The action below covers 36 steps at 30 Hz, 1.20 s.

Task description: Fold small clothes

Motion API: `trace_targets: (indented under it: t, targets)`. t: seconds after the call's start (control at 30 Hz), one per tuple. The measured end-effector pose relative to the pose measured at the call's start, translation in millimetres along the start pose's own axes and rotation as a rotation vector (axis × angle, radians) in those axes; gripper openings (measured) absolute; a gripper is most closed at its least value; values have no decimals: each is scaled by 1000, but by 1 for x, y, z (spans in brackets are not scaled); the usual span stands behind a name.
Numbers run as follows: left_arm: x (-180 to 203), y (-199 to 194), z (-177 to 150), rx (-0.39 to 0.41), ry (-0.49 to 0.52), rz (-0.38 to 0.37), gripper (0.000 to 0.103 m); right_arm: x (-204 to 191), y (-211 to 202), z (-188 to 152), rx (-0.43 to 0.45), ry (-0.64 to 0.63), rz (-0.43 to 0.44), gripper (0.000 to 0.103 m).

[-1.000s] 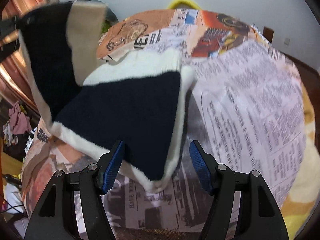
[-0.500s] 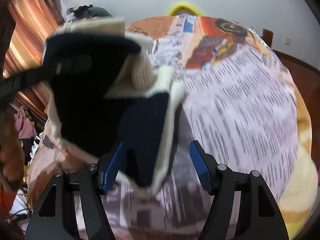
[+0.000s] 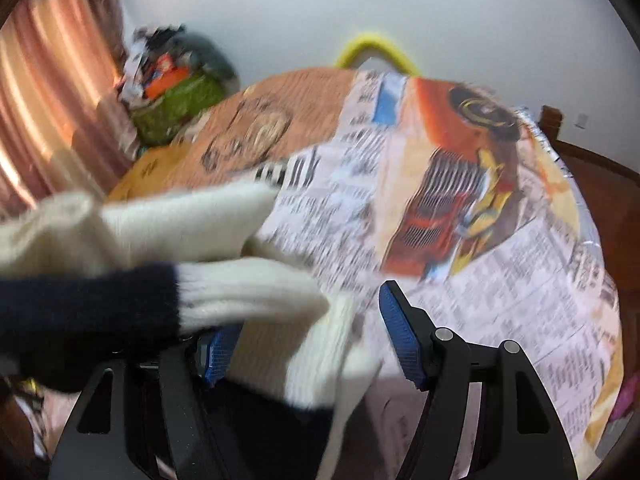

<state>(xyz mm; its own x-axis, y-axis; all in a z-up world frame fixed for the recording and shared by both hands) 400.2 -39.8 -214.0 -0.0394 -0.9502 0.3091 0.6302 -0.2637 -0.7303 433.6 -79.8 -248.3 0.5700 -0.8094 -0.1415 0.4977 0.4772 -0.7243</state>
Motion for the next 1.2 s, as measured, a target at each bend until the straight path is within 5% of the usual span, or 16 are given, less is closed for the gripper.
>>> trace_targets:
  t: [0.23, 0.47, 0.7, 1.0, 1.2]
  targets:
    - [19, 32, -17, -80, 5, -26, 24, 25, -29, 8, 64, -45, -149, 63]
    - [39, 59, -54, -151, 114, 35, 24, 50, -66, -33, -11, -4, -137, 64]
    - [44, 30, -66, -139, 155, 21, 48, 25, -97, -55, -23, -58, -115, 64]
    - [19, -45, -30, 15, 108, 42, 68, -25, -127, -17, 114, -89, -40, 65]
    - [-36, -69, 8, 106, 79, 154, 76, -56, -113, 10, 148, -99, 15, 67]
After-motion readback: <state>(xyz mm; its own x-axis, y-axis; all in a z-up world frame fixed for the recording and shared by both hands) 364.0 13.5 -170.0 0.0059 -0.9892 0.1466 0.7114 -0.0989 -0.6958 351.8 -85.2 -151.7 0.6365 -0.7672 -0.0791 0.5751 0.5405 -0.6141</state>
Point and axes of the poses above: each gripper's, at about its wrist camera, not at the fingertips, and y roughly the way its jaws point, x to its right, z to its top, the point moved 9 cm from there along y, roughly the way its jaws point, and after that the axes turned 10 degrees about -y, right-handed, at the moved point
